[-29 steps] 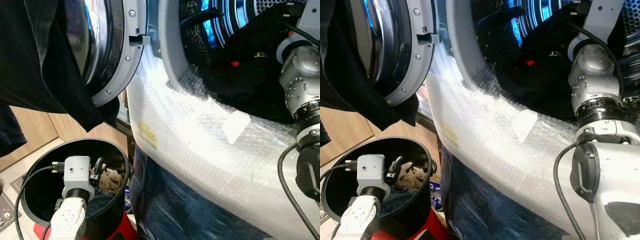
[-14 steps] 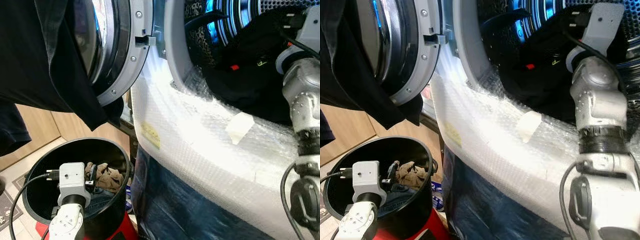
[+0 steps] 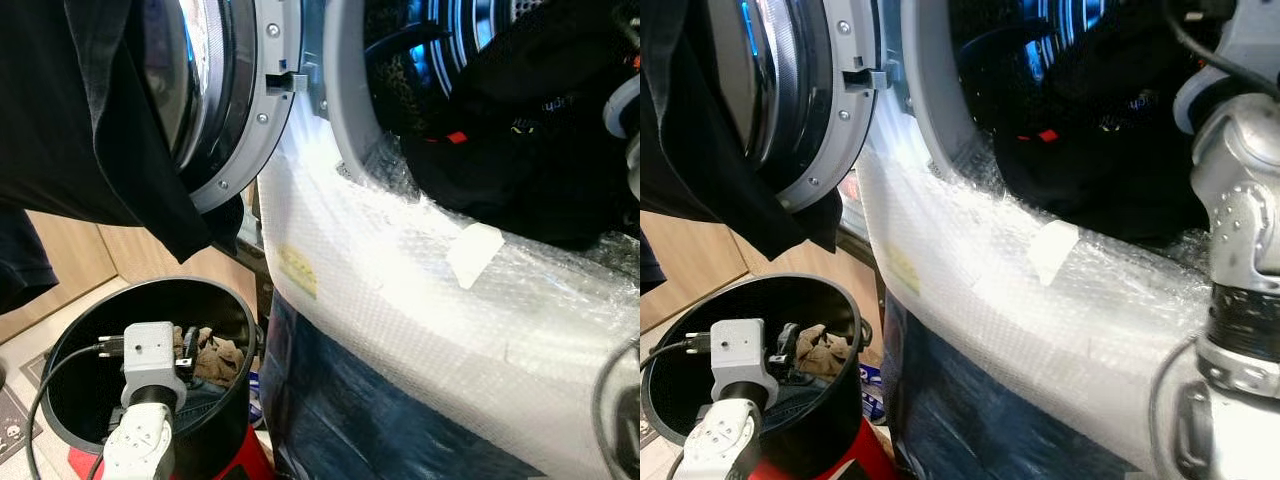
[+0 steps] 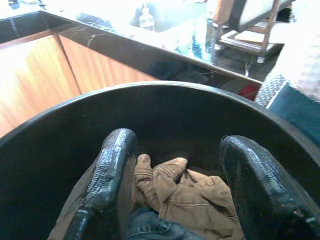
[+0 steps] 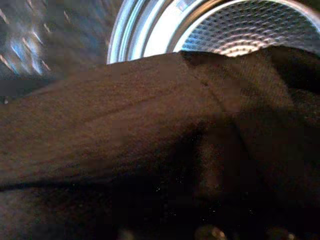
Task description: Clothes washing
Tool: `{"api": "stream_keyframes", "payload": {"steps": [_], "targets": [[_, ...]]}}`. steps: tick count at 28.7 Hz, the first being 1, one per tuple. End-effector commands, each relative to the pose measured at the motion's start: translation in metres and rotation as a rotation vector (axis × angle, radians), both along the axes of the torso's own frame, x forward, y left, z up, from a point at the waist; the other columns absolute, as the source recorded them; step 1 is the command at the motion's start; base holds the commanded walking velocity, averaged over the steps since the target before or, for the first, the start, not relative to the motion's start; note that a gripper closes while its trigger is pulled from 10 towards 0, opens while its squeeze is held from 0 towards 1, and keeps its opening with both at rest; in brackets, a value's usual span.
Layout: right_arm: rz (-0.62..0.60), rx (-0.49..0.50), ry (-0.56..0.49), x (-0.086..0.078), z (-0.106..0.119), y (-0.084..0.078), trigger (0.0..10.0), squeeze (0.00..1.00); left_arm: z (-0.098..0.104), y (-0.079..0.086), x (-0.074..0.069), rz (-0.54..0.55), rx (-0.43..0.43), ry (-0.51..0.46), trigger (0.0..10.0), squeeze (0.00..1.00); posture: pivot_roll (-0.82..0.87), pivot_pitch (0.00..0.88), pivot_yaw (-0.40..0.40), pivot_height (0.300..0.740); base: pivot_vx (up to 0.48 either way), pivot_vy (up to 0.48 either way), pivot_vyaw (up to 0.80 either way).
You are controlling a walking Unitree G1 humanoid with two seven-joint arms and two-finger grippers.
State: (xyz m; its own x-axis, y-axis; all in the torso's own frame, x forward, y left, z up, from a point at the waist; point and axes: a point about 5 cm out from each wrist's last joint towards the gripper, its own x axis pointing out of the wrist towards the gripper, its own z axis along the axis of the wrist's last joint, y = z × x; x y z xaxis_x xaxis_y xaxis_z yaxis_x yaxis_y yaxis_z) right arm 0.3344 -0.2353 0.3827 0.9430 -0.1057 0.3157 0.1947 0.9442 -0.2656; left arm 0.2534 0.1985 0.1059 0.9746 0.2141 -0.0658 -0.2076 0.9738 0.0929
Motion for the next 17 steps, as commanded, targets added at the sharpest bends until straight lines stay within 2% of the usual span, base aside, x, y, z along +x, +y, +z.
{"api": "stream_keyframes", "payload": {"steps": [1, 3, 7, 10, 11, 12, 13, 15, 16, 17], "targets": [[0.145, -0.033, -0.119, -0.005, 0.023, 0.015, 10.0, 0.00, -0.002, -0.005, 0.004, -0.021, -0.004, 0.019, 10.0, 0.00, 0.06, 0.043, -0.082, 0.740, 0.000, 0.000, 0.00], [0.301, -0.037, -0.129, -0.003, 0.026, 0.031, 10.0, 0.00, -0.002, -0.006, 0.005, -0.025, -0.002, 0.018, 10.0, 0.00, 0.06, 0.040, -0.082, 0.740, 0.000, 0.000, 0.00], [0.506, -0.061, -0.129, 0.003, 0.027, 0.052, 10.0, 0.00, 0.001, -0.006, 0.007, -0.024, 0.000, 0.006, 10.0, 0.00, 0.07, 0.032, -0.088, 0.740, 0.000, 0.000, 0.00], [0.557, -0.067, -0.111, 0.010, 0.026, 0.058, 10.0, 0.00, 0.003, -0.005, 0.008, -0.022, 0.000, 0.000, 10.0, 0.00, 0.07, 0.033, -0.087, 0.740, 0.000, 0.000, 0.00], [0.476, 0.024, -0.078, 0.029, 0.027, 0.051, 10.0, 0.00, 0.004, -0.006, 0.009, -0.023, 0.001, -0.003, 10.0, 0.00, 0.07, 0.033, -0.085, 0.740, 0.000, 0.000, 0.00], [0.476, 0.024, -0.078, 0.029, 0.027, 0.051, 10.0, 0.00, 0.004, -0.006, 0.009, -0.023, 0.001, -0.003, 10.0, 0.00, 0.07, 0.033, -0.085, 0.740, 0.000, 0.000, 0.00], [0.358, 0.134, -0.045, 0.043, 0.028, 0.037, 10.0, 0.00, 0.004, -0.007, 0.009, -0.026, -0.002, -0.005, 10.0, 0.00, 0.06, 0.033, -0.085, 0.740, 0.000, 0.000, 0.00], [0.290, 0.198, -0.037, 0.050, 0.026, 0.026, 10.0, 0.00, 0.003, -0.009, 0.010, -0.031, -0.002, -0.002, 10.0, 0.00, 0.06, 0.026, -0.081, 0.740, 0.000, 0.000, 0.00], [0.290, 0.198, -0.037, 0.050, 0.026, 0.026, 10.0, 0.00, 0.003, -0.009, 0.010, -0.031, -0.002, -0.002, 10.0, 0.00, 0.06, 0.026, -0.081, 0.740, 0.000, 0.000, 0.00], [0.219, 0.242, -0.026, 0.054, 0.023, 0.017, 10.0, 0.00, 0.003, -0.009, 0.010, -0.034, -0.002, -0.001, 10.0, 0.00, 0.05, 0.028, -0.077, 0.740, 0.000, 0.000, 0.00]]}}
